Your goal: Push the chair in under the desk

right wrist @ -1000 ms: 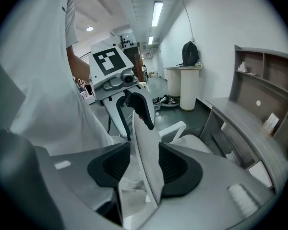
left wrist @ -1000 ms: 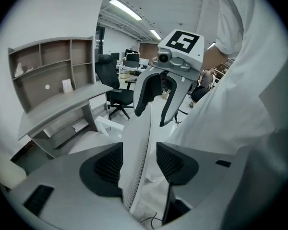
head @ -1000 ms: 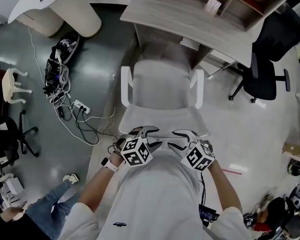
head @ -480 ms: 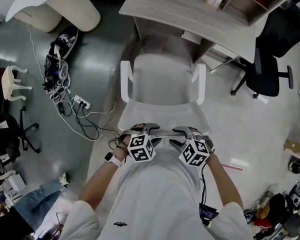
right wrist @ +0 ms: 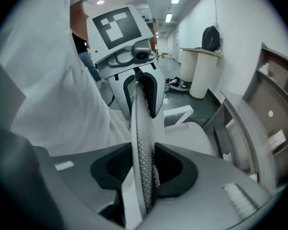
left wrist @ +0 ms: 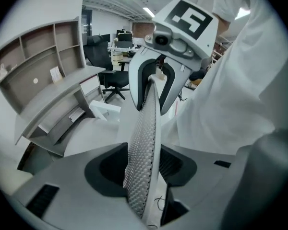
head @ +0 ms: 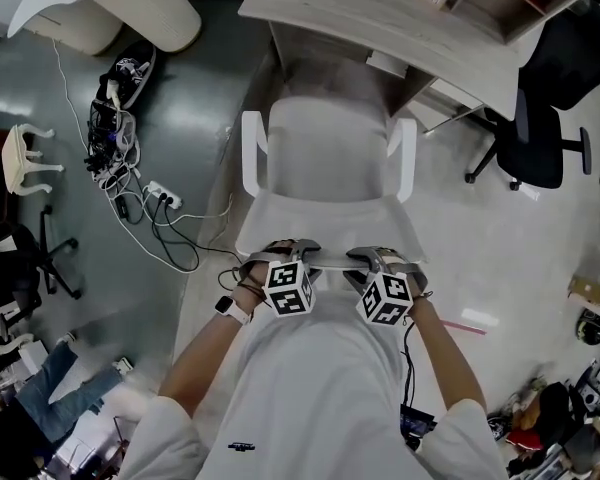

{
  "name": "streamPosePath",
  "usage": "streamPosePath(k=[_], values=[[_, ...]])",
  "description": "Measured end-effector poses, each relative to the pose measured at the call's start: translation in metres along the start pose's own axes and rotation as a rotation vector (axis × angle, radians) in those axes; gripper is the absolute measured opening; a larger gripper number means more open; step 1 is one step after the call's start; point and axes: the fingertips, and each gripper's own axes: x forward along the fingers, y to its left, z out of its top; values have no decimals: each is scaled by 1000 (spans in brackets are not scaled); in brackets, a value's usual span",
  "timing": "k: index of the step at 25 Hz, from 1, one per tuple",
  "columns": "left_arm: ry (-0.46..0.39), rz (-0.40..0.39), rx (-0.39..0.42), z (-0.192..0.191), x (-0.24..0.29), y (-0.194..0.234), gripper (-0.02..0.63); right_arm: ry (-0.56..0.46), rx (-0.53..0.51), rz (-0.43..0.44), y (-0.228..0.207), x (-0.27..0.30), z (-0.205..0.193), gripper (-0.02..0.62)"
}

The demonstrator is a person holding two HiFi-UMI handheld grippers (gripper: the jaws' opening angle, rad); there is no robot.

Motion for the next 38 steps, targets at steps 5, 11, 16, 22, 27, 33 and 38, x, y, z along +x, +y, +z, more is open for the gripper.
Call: streamPosePath(k=[5, 11, 16, 22, 27, 33, 38], values=[[34, -11, 36, -4, 4, -4, 133, 28, -48, 17, 6, 3, -2, 109], [36, -17, 24, -5, 2, -4, 133, 17, -48, 10, 5, 3, 0, 109], [37, -19, 24, -5, 2, -2, 133, 4, -59, -34, 3, 3, 1, 110], [36, -6, 5, -5, 1, 6, 160, -6, -55, -42, -3, 3, 2, 110], [41, 10, 18, -9, -2, 23, 172, -11, -40, -64, -15, 8, 10, 109], [41, 6, 44, -13, -6, 44, 178, -3, 2, -42, -29, 15, 19, 108], [52, -17, 83, -18, -10, 60, 159, -12, 17, -47, -43, 20, 29, 107]])
